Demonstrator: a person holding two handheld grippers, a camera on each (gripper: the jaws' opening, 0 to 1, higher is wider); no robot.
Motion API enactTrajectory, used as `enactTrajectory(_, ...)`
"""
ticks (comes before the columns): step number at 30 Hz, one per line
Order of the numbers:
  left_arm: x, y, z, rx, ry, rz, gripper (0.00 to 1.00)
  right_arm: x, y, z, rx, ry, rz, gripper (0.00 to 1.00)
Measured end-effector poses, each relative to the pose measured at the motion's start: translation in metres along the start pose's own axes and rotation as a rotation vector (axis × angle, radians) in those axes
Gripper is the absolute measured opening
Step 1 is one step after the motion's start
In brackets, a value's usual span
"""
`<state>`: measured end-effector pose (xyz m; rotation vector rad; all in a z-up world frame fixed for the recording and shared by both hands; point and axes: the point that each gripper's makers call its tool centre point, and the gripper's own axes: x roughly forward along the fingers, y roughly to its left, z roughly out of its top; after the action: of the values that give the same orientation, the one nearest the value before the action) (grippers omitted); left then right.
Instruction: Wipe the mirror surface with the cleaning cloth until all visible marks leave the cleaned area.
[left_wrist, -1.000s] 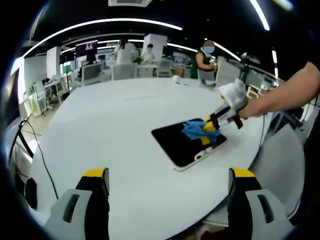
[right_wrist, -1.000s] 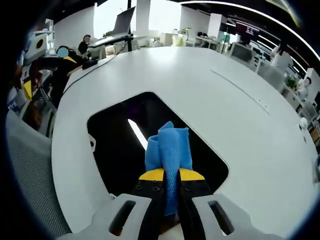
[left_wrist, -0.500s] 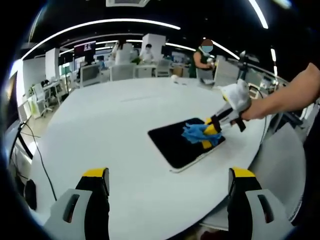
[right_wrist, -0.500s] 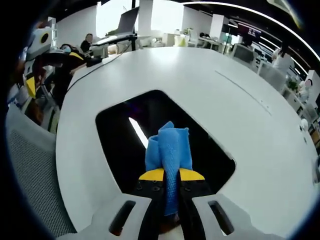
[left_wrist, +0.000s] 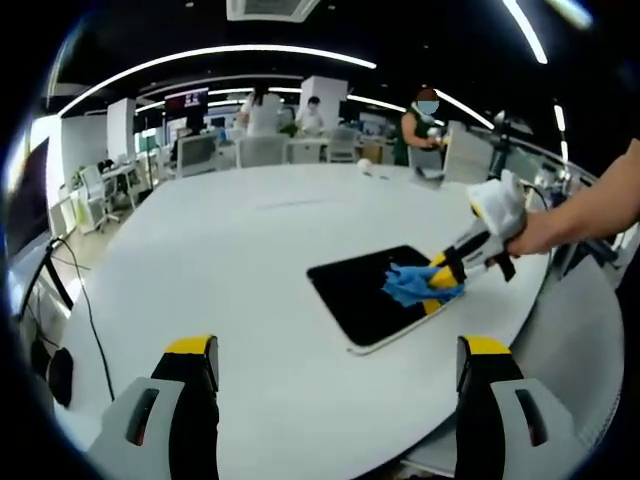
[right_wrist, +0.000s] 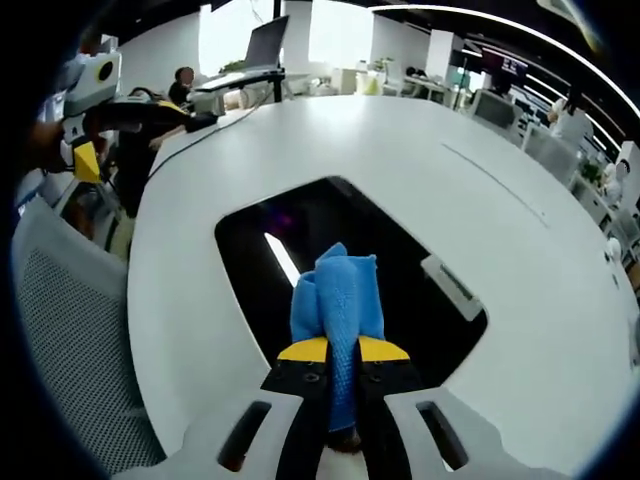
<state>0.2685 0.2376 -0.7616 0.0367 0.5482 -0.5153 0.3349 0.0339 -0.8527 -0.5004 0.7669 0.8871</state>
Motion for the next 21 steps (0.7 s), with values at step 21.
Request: enactTrajectory(21,0.003,-0.016,-0.005,0.012,0.014,-0.021,1.0,-0.009,0.025,-0.008,-0.024,-0.007,0.055,0.04)
